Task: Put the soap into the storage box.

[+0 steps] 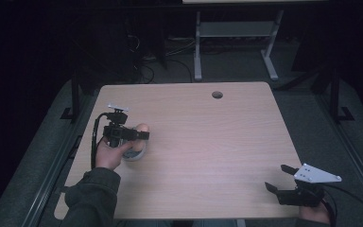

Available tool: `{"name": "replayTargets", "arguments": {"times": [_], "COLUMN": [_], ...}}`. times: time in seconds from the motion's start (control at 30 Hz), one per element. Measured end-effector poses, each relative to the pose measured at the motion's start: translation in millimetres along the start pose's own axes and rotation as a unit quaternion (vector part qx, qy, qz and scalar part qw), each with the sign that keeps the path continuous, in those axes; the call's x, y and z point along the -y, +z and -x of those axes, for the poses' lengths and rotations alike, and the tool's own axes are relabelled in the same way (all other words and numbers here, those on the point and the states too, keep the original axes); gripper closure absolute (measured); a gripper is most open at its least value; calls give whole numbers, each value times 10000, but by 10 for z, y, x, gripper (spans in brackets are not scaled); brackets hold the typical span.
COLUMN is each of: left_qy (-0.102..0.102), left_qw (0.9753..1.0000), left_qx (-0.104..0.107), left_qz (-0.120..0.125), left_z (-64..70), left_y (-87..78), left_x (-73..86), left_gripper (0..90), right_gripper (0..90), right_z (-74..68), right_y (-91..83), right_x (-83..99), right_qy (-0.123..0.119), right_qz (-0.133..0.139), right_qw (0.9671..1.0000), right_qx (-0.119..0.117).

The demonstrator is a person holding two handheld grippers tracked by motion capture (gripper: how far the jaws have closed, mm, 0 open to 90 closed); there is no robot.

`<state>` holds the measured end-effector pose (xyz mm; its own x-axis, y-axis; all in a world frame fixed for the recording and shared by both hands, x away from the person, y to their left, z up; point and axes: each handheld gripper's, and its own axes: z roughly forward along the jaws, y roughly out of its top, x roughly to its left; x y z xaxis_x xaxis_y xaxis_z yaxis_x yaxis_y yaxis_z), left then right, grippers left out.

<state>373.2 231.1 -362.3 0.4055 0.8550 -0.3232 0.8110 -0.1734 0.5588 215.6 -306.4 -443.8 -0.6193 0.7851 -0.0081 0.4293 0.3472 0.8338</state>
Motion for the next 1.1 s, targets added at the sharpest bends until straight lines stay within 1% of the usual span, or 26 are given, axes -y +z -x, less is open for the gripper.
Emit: {"name": "replayTargets", "arguments": {"times": [0.03, 0.07, 0.23, 0.4, 0.47, 0.53, 0.7, 0.77, 1.1], "left_qy": [0, -32, -96, -148, -144, -160, -173, -186, -255], "left_qw": [10000, 10000, 9999, 9996, 9996, 9994, 9992, 9988, 9981], "left_qx": [0, -16, -90, -231, -237, -314, -359, -431, -538], "left_qz": [0, 7, 18, -22, -32, -62, -91, -112, -183], "left_z": [0, -4, -50, -91, -98, -106, -134, -145, -199], "left_y": [0, -1, 1, 9, 12, 22, 30, 37, 89], "left_x": [0, -1, -5, -7, -8, -10, -11, -11, 14], "left_gripper": [324, 324, 324, 324, 324, 324, 324, 324, 324], "right_gripper": [138, 138, 138, 138, 138, 138, 138, 138, 138], "right_z": [0, 7, 6, 6, 4, 6, 5, 6, 6], "right_y": [0, 2, 2, 2, 1, 2, -3, -6, -6], "right_x": [0, 0, 0, 0, -1, 0, 0, 3, -1], "right_qy": [0, -59, -55, -60, -43, -57, -41, -26, -25], "right_qz": [0, 37, 36, 39, 45, 38, 32, 27, 37], "right_qw": [10000, 10000, 10000, 10000, 10000, 10000, 10000, 10000, 10000], "right_qx": [0, 13, 10, 6, 2, 5, 14, 5, 3]}}
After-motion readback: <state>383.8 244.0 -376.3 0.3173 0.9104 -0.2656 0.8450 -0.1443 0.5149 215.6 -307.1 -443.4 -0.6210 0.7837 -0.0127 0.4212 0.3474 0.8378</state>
